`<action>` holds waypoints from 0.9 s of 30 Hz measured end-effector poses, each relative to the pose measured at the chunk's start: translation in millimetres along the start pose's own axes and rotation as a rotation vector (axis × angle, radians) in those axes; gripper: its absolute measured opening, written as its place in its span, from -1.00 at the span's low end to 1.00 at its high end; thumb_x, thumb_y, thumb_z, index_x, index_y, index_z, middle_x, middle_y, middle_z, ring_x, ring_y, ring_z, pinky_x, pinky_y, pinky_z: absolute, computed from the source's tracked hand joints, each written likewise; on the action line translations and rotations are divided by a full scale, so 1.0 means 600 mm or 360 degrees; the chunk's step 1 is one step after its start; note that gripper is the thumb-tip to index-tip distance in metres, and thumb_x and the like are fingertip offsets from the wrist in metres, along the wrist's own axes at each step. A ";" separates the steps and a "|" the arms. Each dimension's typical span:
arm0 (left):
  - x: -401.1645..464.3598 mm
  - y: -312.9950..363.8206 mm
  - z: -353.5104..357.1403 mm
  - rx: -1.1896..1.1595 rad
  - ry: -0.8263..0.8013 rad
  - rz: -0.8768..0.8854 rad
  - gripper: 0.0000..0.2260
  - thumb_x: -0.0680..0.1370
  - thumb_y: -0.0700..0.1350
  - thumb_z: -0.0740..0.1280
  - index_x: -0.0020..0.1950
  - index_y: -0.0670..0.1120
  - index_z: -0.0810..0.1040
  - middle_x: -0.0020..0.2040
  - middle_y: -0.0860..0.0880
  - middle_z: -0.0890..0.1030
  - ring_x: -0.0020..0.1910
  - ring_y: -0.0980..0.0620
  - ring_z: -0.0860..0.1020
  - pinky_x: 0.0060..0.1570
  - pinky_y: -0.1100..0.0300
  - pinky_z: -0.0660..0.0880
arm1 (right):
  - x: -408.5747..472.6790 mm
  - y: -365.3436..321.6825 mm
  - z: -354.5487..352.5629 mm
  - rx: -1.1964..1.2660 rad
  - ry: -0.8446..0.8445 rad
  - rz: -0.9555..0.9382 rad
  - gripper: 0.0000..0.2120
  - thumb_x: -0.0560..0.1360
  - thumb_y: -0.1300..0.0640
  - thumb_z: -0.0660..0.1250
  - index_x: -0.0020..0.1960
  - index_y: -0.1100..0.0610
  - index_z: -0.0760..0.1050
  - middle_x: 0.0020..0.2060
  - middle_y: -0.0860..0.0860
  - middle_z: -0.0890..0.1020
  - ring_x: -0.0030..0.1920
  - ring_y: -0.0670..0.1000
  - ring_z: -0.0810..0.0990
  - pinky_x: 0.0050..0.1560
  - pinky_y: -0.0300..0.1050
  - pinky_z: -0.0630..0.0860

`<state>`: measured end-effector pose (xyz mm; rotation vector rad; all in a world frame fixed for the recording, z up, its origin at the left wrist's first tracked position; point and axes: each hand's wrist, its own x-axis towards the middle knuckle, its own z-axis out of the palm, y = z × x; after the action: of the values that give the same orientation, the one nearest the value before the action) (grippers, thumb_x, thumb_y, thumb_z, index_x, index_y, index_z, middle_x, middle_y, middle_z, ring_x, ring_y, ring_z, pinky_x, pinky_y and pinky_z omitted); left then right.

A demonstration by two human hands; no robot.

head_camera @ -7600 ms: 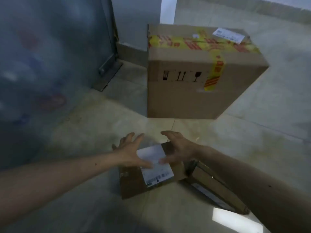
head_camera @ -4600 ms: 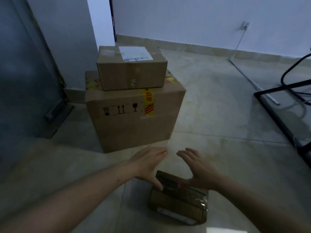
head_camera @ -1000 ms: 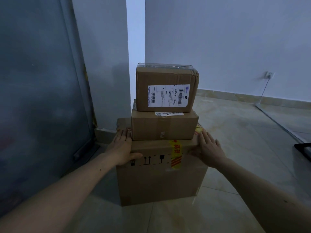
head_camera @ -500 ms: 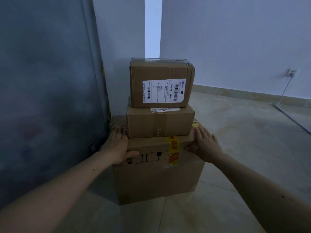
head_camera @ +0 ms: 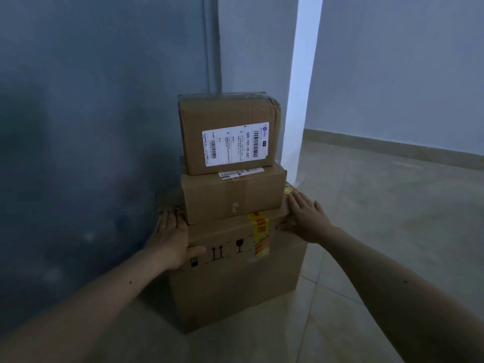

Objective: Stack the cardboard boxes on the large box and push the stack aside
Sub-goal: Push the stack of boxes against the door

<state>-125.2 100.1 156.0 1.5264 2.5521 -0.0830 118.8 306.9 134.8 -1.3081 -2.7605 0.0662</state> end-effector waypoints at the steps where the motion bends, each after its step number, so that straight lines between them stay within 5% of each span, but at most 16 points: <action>1: -0.004 -0.007 -0.001 0.0001 -0.0010 -0.0036 -0.04 0.48 0.34 0.16 0.52 -0.25 -0.28 0.56 -0.26 -0.23 0.55 -0.20 -0.23 0.52 -0.04 -0.15 | 0.012 -0.008 0.000 -0.0018 0.0000 -0.0046 -0.05 0.47 -0.31 0.19 0.57 0.16 -0.23 0.59 0.09 -0.14 0.59 0.11 -0.16 0.51 0.22 -0.06; 11: -0.016 -0.057 0.012 -0.0061 0.0014 0.0114 -0.17 0.55 0.28 0.06 0.53 -0.17 -0.30 0.56 -0.16 -0.31 0.54 -0.11 -0.30 0.50 0.05 -0.19 | 0.120 -0.033 0.000 -0.0270 0.0003 -0.0329 -0.13 0.50 -0.26 0.17 0.57 0.13 -0.16 0.60 0.05 -0.04 0.59 0.07 -0.06 0.54 0.08 0.01; 14: -0.009 -0.077 0.008 -0.0013 -0.0008 0.0316 0.05 0.29 0.54 -0.13 0.53 -0.14 -0.31 0.56 -0.11 -0.33 0.50 0.00 -0.36 0.47 0.12 -0.25 | 0.141 -0.028 -0.003 -0.0379 0.0010 -0.0337 -0.14 0.50 -0.28 0.14 0.57 0.12 -0.16 0.60 0.06 -0.04 0.59 0.08 -0.04 0.53 0.12 -0.02; 17: 0.004 -0.075 0.004 0.0036 -0.0061 0.0392 0.19 0.10 0.60 -0.28 0.52 -0.16 -0.35 0.55 -0.11 -0.36 0.43 0.08 -0.40 0.44 0.12 -0.30 | 0.155 -0.026 -0.005 -0.0456 0.0058 -0.0315 -0.17 0.52 -0.27 0.14 0.57 0.14 -0.14 0.59 0.07 0.00 0.58 0.08 -0.01 0.53 0.12 -0.08; 22: 0.026 -0.023 0.007 -0.0023 -0.0017 0.0236 -0.04 0.48 0.33 0.16 0.50 -0.18 -0.38 0.55 -0.13 -0.37 0.53 -0.07 -0.34 0.52 -0.03 -0.19 | 0.182 -0.023 0.013 -0.0346 0.0224 -0.0115 -0.22 0.51 -0.23 0.20 0.53 0.17 -0.01 0.54 0.08 0.15 0.57 0.08 0.08 0.53 0.12 0.00; 27: 0.050 0.015 0.006 -0.0053 0.0040 0.0126 -0.10 0.53 0.24 0.17 0.52 -0.21 -0.33 0.55 -0.18 -0.35 0.53 -0.11 -0.33 0.51 -0.02 -0.22 | 0.209 -0.022 0.039 -0.0108 0.0261 0.0024 -0.26 0.53 -0.14 0.24 0.51 0.20 0.00 0.52 0.15 0.16 0.48 0.18 0.29 0.44 0.08 0.25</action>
<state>-130.6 130.0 148.0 1.6239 2.4956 -0.0111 27.3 395.3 120.1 -1.2874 -2.6366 -0.1292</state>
